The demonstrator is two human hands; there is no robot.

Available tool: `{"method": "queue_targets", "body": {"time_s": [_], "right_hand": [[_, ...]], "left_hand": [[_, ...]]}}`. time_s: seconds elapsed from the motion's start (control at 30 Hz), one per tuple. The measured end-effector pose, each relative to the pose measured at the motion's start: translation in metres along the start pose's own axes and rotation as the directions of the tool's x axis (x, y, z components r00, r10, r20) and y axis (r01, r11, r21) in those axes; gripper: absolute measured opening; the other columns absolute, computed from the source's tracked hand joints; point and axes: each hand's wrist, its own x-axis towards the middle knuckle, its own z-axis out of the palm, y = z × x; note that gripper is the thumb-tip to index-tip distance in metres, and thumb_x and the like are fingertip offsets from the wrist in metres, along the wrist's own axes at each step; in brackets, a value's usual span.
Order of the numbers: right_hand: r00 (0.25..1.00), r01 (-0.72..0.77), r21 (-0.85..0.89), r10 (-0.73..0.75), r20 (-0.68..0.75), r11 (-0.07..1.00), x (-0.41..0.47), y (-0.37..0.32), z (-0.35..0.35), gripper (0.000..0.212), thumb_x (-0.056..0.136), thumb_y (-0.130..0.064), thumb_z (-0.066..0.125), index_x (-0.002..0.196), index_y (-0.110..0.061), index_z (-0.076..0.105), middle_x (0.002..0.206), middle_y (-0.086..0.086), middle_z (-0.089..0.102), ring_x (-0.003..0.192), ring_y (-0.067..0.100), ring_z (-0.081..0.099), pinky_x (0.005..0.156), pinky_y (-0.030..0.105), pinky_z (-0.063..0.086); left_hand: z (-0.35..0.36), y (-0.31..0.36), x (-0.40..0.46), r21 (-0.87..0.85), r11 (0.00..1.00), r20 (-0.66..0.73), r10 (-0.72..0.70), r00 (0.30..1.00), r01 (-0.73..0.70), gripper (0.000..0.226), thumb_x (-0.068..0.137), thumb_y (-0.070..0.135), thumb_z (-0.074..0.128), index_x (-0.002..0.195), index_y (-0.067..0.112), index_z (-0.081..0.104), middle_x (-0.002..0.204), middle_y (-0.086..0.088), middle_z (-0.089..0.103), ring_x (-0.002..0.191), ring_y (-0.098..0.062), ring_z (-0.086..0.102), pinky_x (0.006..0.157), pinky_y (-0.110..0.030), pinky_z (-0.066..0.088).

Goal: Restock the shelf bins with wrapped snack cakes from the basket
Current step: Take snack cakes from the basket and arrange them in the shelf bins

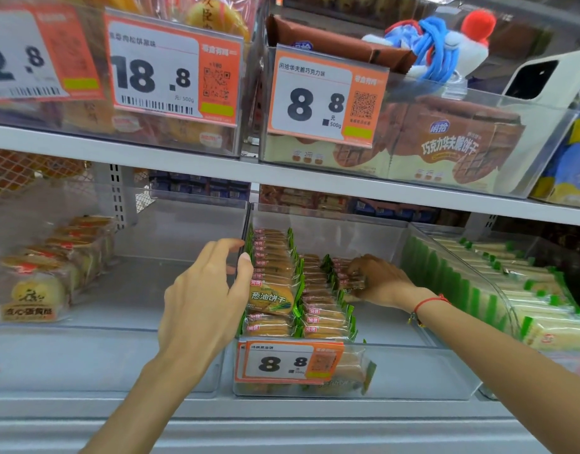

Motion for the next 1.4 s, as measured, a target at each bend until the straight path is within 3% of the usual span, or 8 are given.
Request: {"method": "queue_targets", "body": {"time_s": [0.33, 0.67, 0.73, 0.83, 0.97, 1.1, 1.3, 1.4], "right_hand": [[1.0, 0.023, 0.068, -0.023, -0.003, 0.997, -0.03, -0.003, -0.027, 0.038, 0.084, -0.029, 0.067, 0.12, -0.028, 0.056, 0.125, 0.0, 0.052, 0.105, 0.02, 0.055, 0.086, 0.031, 0.047], [0.956, 0.245, 0.24, -0.193, -0.221, 0.939, -0.157, -0.064, -0.064, 0.016, 0.088, -0.031, 0.063, 0.103, -0.034, 0.063, 0.075, -0.019, 0.06, 0.068, 0.001, 0.052, 0.07, 0.031, 0.048], [0.956, 0.269, 0.229, -0.229, -0.184, 0.936, -0.183, -0.073, -0.057, 0.013, 0.087, -0.032, 0.062, 0.099, -0.036, 0.063, 0.071, -0.021, 0.057, 0.068, 0.003, 0.053, 0.069, 0.031, 0.048], [0.958, 0.277, 0.124, -0.284, 0.043, 0.953, -0.213, -0.084, -0.027, 0.02, 0.089, -0.04, 0.059, 0.108, -0.035, 0.06, 0.087, -0.016, 0.06, 0.082, 0.01, 0.056, 0.073, 0.028, 0.044], [0.877, 0.349, -0.049, -0.308, 0.369, 0.936, -0.241, -0.091, 0.035, 0.035, 0.093, -0.038, 0.052, 0.126, -0.026, 0.054, 0.121, 0.001, 0.06, 0.113, 0.024, 0.055, 0.089, 0.036, 0.042], [0.788, 0.343, -0.086, -0.236, 0.568, 0.935, -0.259, -0.098, 0.105, 0.03, 0.094, -0.028, 0.05, 0.119, -0.015, 0.061, 0.119, 0.009, 0.062, 0.108, 0.031, 0.058, 0.085, 0.038, 0.047], [0.627, 0.119, 0.233, -0.255, 0.736, 0.965, -0.294, -0.11, 0.18, 0.021, 0.097, -0.029, 0.049, 0.114, -0.025, 0.06, 0.123, 0.012, 0.053, 0.115, 0.035, 0.052, 0.084, 0.034, 0.041], [0.577, 0.042, 0.322, -0.286, 0.765, 0.946, -0.314, -0.112, 0.204, 0.046, 0.098, -0.033, 0.049, 0.142, -0.027, 0.039, 0.147, 0.009, 0.037, 0.13, 0.03, 0.042, 0.101, 0.036, 0.036]], "left_hand": [[-0.002, 0.003, 0.0, -0.02, 1.0, -0.07, -0.002, 0.998, 0.0, 0.024, 0.096, 0.039, 0.043, 0.114, 0.028, 0.055, 0.102, 0.009, 0.063, 0.078, -0.013, 0.05, 0.069, -0.03, 0.036], [-0.025, 0.015, -0.045, -0.087, 0.973, -0.169, 0.195, 0.966, -0.212, 0.024, 0.084, 0.032, 0.069, 0.107, 0.028, 0.06, 0.101, 0.017, 0.059, 0.093, -0.009, 0.052, 0.067, -0.026, 0.04], [-0.037, 0.018, -0.072, -0.098, 0.973, -0.103, 0.2, 0.974, -0.21, 0.02, 0.085, 0.035, 0.068, 0.102, 0.032, 0.059, 0.096, 0.018, 0.058, 0.088, -0.01, 0.054, 0.066, -0.029, 0.043], [-0.049, 0.013, -0.113, 0.02, 0.993, 0.212, 0.109, 0.971, -0.116, 0.018, 0.086, 0.042, 0.062, 0.102, 0.04, 0.055, 0.089, 0.019, 0.056, 0.084, -0.011, 0.057, 0.069, -0.03, 0.042], [-0.043, -0.013, -0.168, 0.277, 0.936, 0.543, 0.032, 0.839, -0.215, 0.028, 0.09, 0.043, 0.054, 0.117, 0.038, 0.054, 0.115, 0.019, 0.06, 0.11, -0.009, 0.058, 0.084, -0.028, 0.043], [-0.026, -0.054, -0.221, 0.344, 0.898, 0.725, -0.067, 0.685, -0.276, 0.028, 0.092, 0.035, 0.049, 0.119, 0.035, 0.056, 0.125, 0.011, 0.059, 0.116, -0.016, 0.055, 0.086, -0.031, 0.046], [-0.009, -0.109, -0.28, 0.16, 0.954, 0.923, -0.054, 0.38, -0.253, 0.045, 0.098, 0.037, 0.048, 0.142, 0.039, 0.038, 0.152, 0.013, 0.031, 0.141, -0.012, 0.024, 0.113, -0.033, 0.022], [-0.007, -0.125, -0.298, 0.204, 0.908, 0.95, -0.092, 0.299, -0.367, 0.048, 0.1, 0.046, 0.037, 0.147, 0.043, 0.024, 0.157, 0.012, 0.017, 0.147, -0.011, 0.007, 0.117, -0.036, 0.008]]}}
